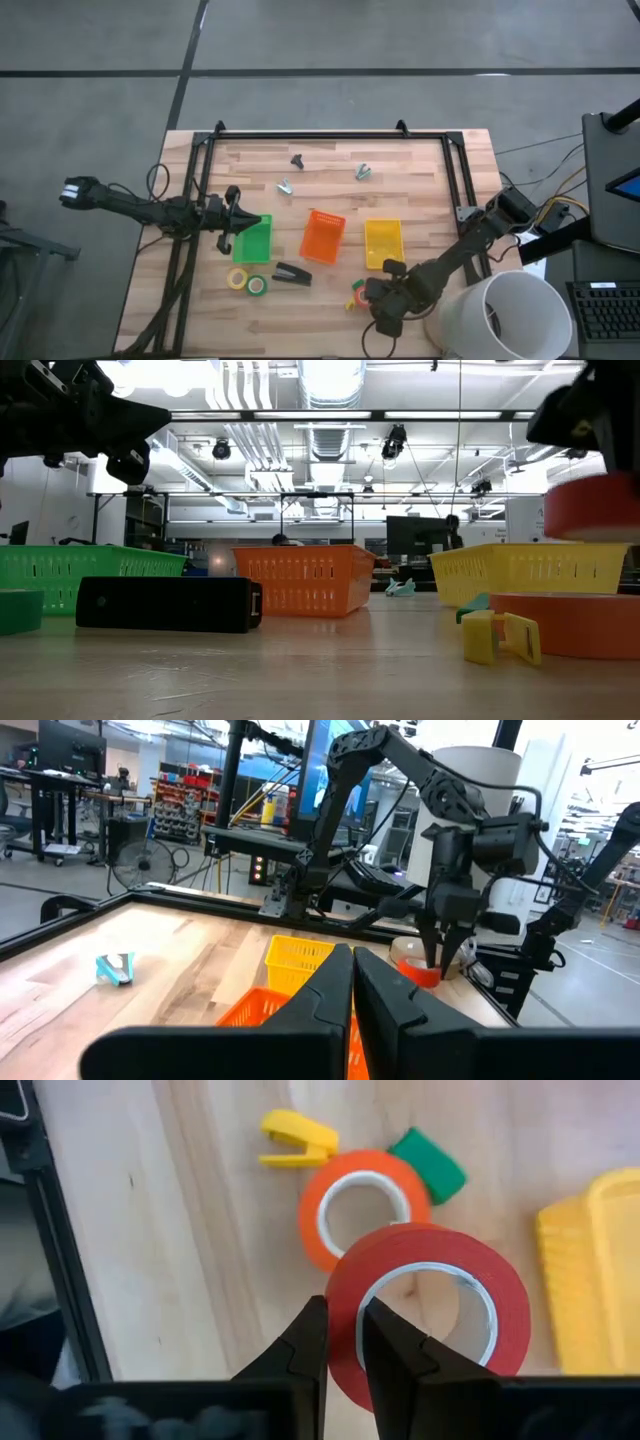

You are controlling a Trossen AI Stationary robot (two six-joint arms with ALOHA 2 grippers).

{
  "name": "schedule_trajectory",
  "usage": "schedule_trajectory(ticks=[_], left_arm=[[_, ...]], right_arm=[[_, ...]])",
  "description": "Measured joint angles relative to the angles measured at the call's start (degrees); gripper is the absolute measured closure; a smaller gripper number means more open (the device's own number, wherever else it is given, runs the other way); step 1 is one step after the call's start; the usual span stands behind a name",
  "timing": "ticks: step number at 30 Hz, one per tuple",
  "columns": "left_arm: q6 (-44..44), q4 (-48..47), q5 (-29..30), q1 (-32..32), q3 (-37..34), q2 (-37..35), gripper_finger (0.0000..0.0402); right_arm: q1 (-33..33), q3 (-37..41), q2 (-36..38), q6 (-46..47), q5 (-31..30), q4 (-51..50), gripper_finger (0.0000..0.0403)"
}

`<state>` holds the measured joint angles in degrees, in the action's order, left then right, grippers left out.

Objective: Pick and place Stapler, Stapler remover, tape
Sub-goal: Put the red tape into the yellow bin

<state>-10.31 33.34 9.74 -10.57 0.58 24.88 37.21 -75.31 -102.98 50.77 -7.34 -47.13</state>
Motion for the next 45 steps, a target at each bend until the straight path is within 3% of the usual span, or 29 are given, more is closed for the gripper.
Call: schedule_trajectory(ticks=[8, 20, 32, 45], left_arm=[[0.0, -0.02, 0.0, -0.02, 0.0, 0.0, 0.0385], [0.0, -0.02, -0.02, -0.02, -0.02, 0.02, 0.0385], [0.0, -0.01, -0.01, -0.02, 0.0, 0.01, 0.0385], [0.0, -0.01, 0.0, -0.02, 0.0, 0.0, 0.0385]], right_arm=[[-0.9, -2.87, 1.02, -2.11, -4.19, -6.06, 0.036], [-2.17, -3.11, 5.3, -4.2, -8.18, -6.68, 0.0359], [-4.08, -3.06, 8.11, -4.99, -16.68, -12.64, 0.0357], [-11.08, 2.72, 8.11, -7.93, -14.43, -13.09, 0.0355]])
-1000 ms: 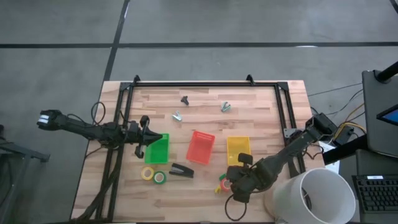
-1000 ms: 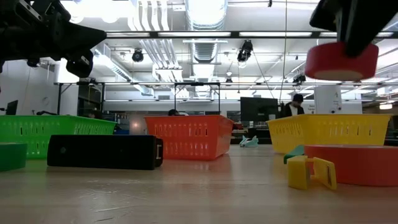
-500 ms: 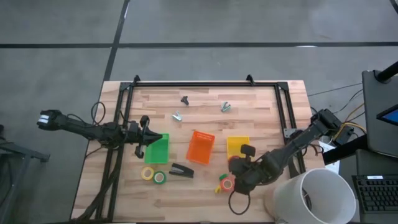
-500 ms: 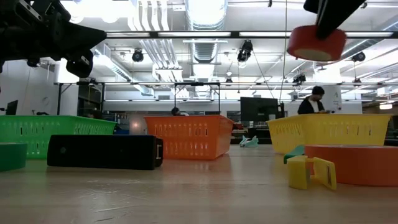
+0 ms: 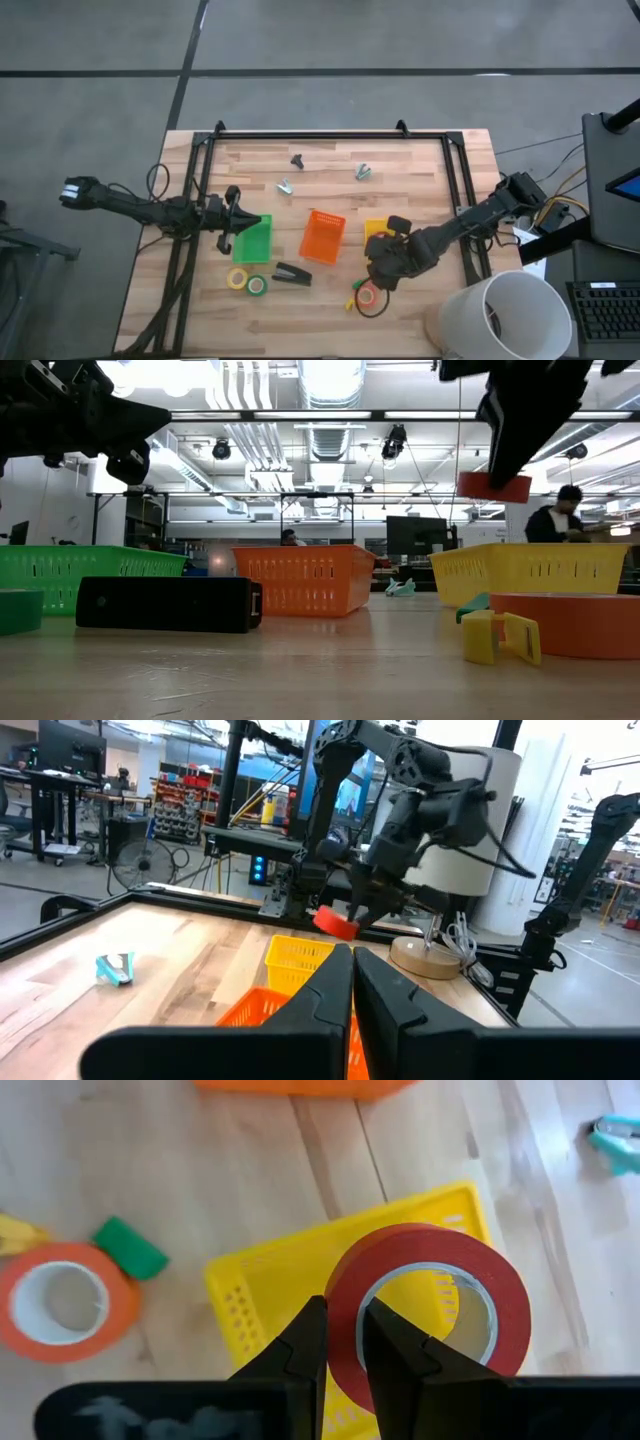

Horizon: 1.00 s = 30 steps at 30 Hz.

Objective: Pick and place Stapler, Stapler remover, tape
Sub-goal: Put the red tape into the yellow bin

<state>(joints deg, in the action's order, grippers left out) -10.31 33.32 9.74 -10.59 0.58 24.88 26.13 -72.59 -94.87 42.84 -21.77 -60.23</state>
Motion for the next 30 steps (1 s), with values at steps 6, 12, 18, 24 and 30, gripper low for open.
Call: schedule_trajectory(ticks=[6, 12, 18, 24, 30], left_arm=[[0.0, 0.0, -0.01, 0.01, -0.01, 0.0, 0.0385], [0.0, 0.01, -0.02, 0.01, 0.0, 0.01, 0.0385], [0.0, 0.01, 0.0, 0.0, -0.01, 0.0, 0.0385], [0.0, 0.02, 0.0, 0.0, 0.0, 0.02, 0.0385], [0.0, 0.01, -0.02, 0.01, -0.01, 0.01, 0.0385]], right_arm=[[-3.57, 3.47, 0.0, -2.91, 3.11, 2.08, 0.0358], [-6.6, 6.73, 0.0, -5.87, 6.2, 5.67, 0.0357], [-8.74, 10.91, 0.0, -7.49, 9.13, 10.43, 0.0359], [-10.41, 13.85, 0.0, -9.19, 11.73, 13.34, 0.0351], [-11.15, 15.64, 0.0, -9.45, 12.33, 15.83, 0.0349]])
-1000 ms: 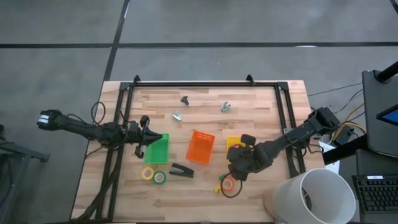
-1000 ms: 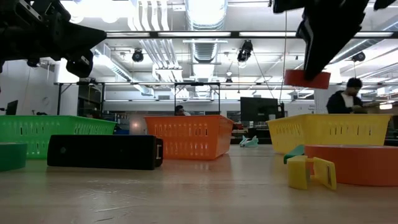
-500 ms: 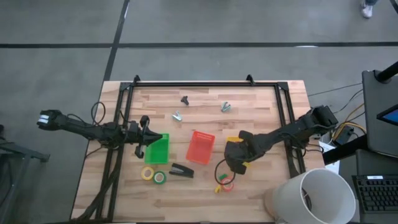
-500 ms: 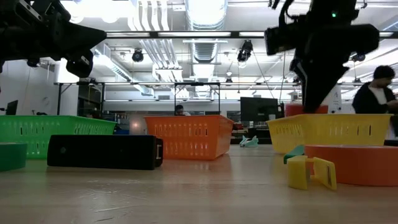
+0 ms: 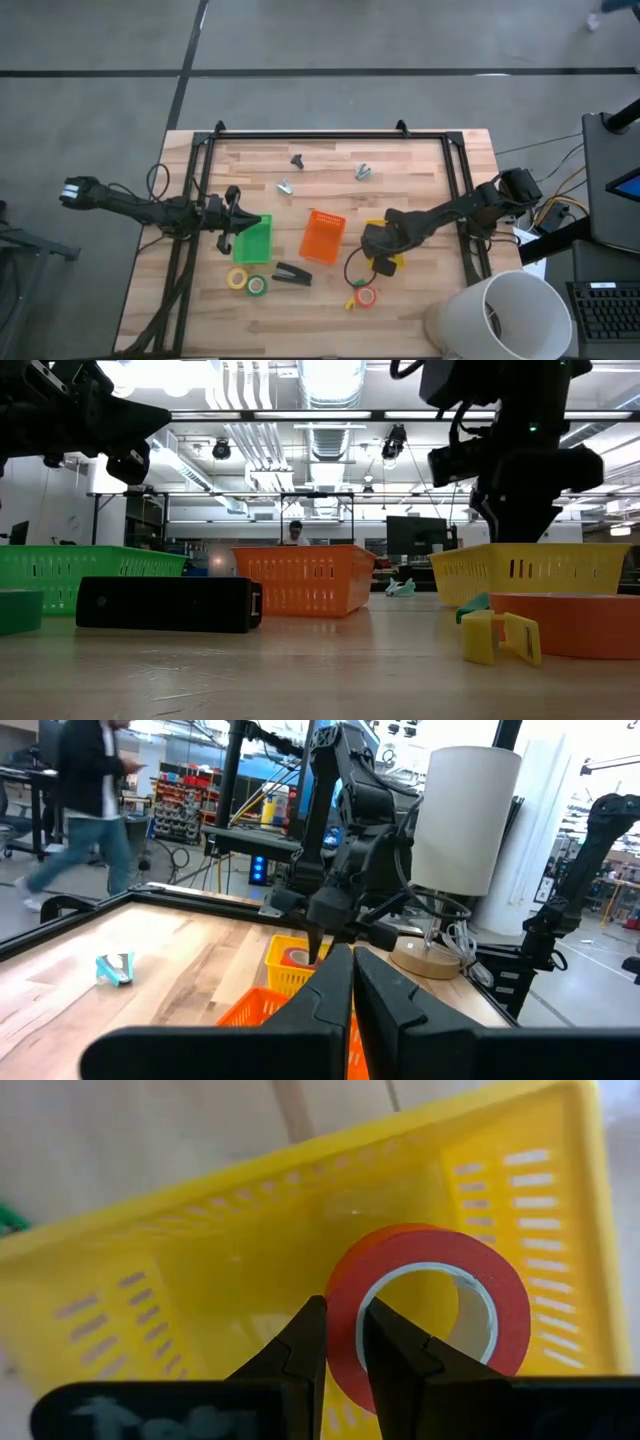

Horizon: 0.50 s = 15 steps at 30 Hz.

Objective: Pick and place Stapler, Stapler remover, tape
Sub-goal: Put the red tape into the yellow bin

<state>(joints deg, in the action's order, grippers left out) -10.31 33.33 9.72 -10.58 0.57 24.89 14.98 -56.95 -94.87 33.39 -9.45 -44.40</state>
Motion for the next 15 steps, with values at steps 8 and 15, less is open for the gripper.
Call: schedule_trajectory(ticks=[8, 15], left_arm=[[0.0, 0.01, 0.02, -0.01, 0.01, 0.01, 0.0385], [0.0, 0.0, 0.01, 0.0, 0.0, -0.01, 0.0385]], right_arm=[[-0.08, 0.09, 0.0, -0.05, -0.4, 0.67, 0.0349], [-0.69, 0.09, 0.0, 0.97, -1.21, 0.69, 0.0345]])
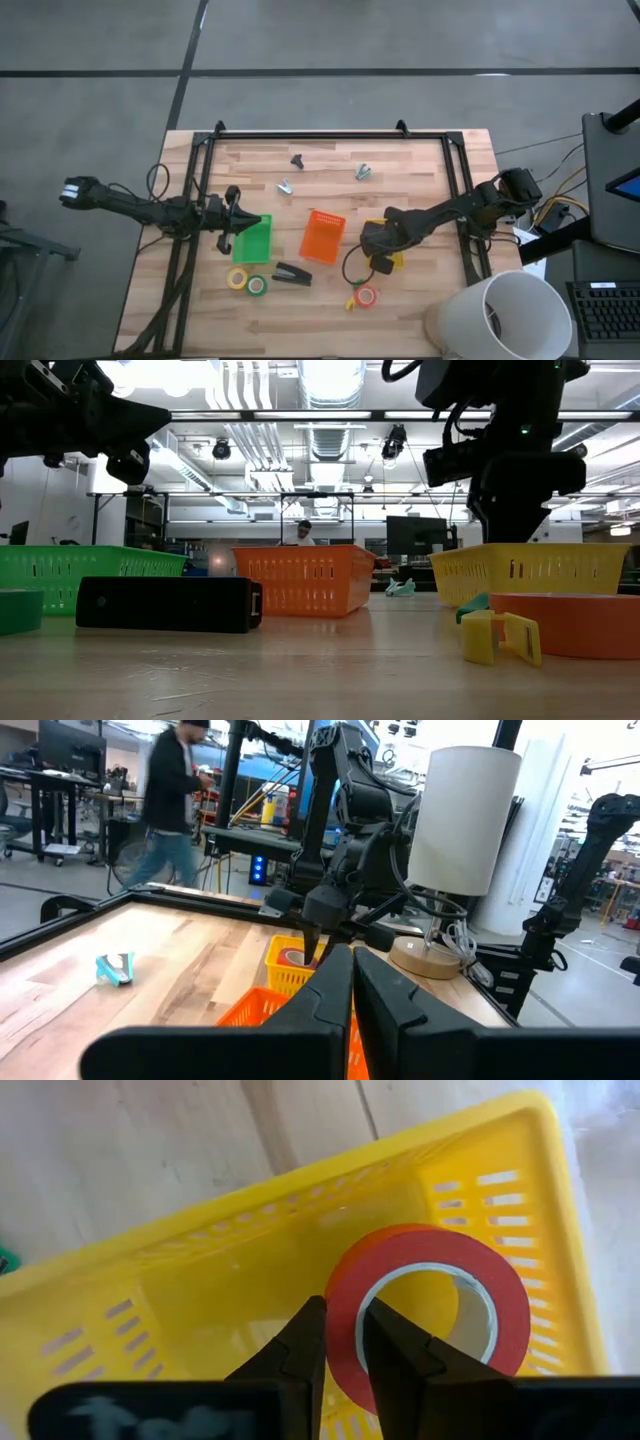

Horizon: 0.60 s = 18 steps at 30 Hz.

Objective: Pick and place Stapler, Stapler remover, tape
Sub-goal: Put the red tape into the yellow bin, then put the orange tape into the yellow bin

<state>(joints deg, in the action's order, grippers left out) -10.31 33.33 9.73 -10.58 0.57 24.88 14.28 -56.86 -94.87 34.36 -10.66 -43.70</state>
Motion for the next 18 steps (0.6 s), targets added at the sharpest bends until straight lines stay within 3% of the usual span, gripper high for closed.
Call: schedule_trajectory(ticks=[12, 18], left_arm=[[0.0, 0.0, 0.01, 0.0, -0.01, 0.01, 0.0385], [0.0, 0.0, 0.0, 0.01, 0.01, 0.0, 0.0385]], right_arm=[[0.04, 0.0, 0.2, 1.52, -1.42, -0.61, 0.0256], [0.32, -1.8, 3.04, 4.51, 2.68, -1.04, 0.0228]])
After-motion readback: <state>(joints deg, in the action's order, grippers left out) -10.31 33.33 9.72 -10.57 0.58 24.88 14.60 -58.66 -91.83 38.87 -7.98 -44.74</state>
